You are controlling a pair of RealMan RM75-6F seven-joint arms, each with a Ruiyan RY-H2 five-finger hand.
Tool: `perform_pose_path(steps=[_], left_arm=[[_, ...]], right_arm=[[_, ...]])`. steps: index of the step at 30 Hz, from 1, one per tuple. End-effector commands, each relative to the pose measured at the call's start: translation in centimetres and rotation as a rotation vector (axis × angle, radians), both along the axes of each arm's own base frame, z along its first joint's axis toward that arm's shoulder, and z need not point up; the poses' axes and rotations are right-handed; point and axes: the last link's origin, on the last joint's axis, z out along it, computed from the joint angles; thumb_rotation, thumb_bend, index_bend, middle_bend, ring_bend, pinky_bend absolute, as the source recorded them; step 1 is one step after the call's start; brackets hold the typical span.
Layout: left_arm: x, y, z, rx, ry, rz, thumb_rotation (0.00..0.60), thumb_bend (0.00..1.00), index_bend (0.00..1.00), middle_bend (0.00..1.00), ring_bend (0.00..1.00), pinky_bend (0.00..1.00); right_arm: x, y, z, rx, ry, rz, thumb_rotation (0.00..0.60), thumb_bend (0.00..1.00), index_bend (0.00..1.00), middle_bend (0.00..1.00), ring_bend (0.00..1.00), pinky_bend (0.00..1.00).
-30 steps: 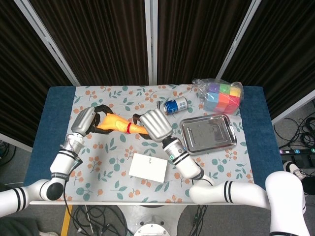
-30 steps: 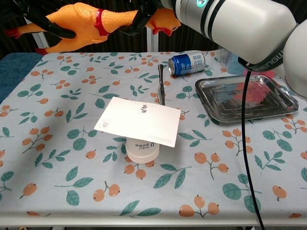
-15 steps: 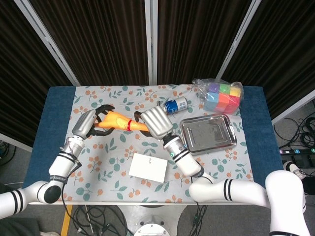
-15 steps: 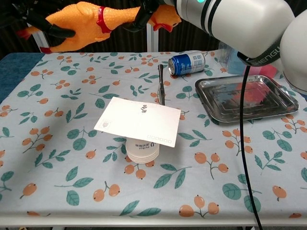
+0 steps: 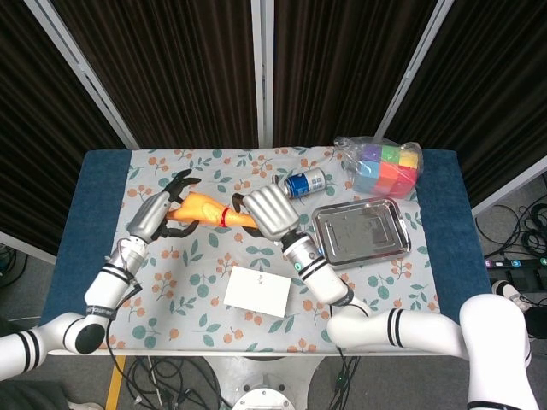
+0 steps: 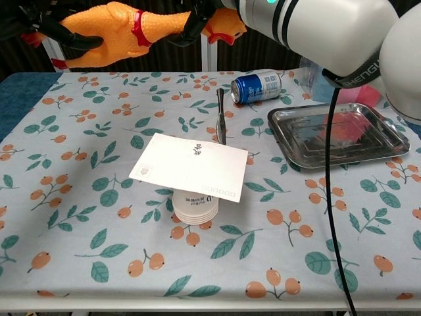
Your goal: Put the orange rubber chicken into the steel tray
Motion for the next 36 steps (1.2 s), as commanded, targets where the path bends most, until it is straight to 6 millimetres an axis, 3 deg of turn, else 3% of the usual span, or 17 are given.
perform_pose_path(steps=[1,18,23,26,32,36], left_arm=[[-0.22,-0.15,0.05,-0.016,0.014,-0.007,0.600,0.33,0.18,0.07,0.09,0.29],[-0.22,-0.72,-0.33,-0.113,0.072,-0.047,0.600,0.26,0.18,0.08,0.09,0.26],[-0.09,-0.48,-0.45,-0.120,0.057,-0.026,0.600,0.25,0.23,0.18,0.11,0.26],[-0.09,-0.37,-0.44,-0.111,0.059,-0.020,0.600,0.26,0.32,0.28,0.19,0.29],[-0.27,-0.14,-0.60,-0.074,0.065,-0.004,0.600,0.33,0.53,0.52,0.44,0.47],[-0.47,-0.08,-0.80,-0.059,0.079,-0.001,0.600,0.50,0.66,0.67,0.60,0.61]], right_arm=[[-0.04,0.01,-0.02,0.005,0.017,0.006,0.600,0.25,1.00,0.82,0.80,1.00],[0.03,0.28,-0.25,0.008,0.027,0.014,0.600,0.25,1.00,0.82,0.80,1.00],[-0.08,0.42,-0.38,0.011,0.033,0.014,0.600,0.25,1.00,0.82,0.80,1.00],[-0.10,0.44,-0.45,0.015,0.030,0.011,0.600,0.25,1.00,0.82,0.80,1.00],[-0.05,0.46,-0.36,0.016,0.028,0.013,0.600,0.26,1.00,0.83,0.80,1.00],[-0.15,0.49,-0.31,0.017,0.028,0.011,0.600,0.25,1.00,0.83,0.80,1.00]])
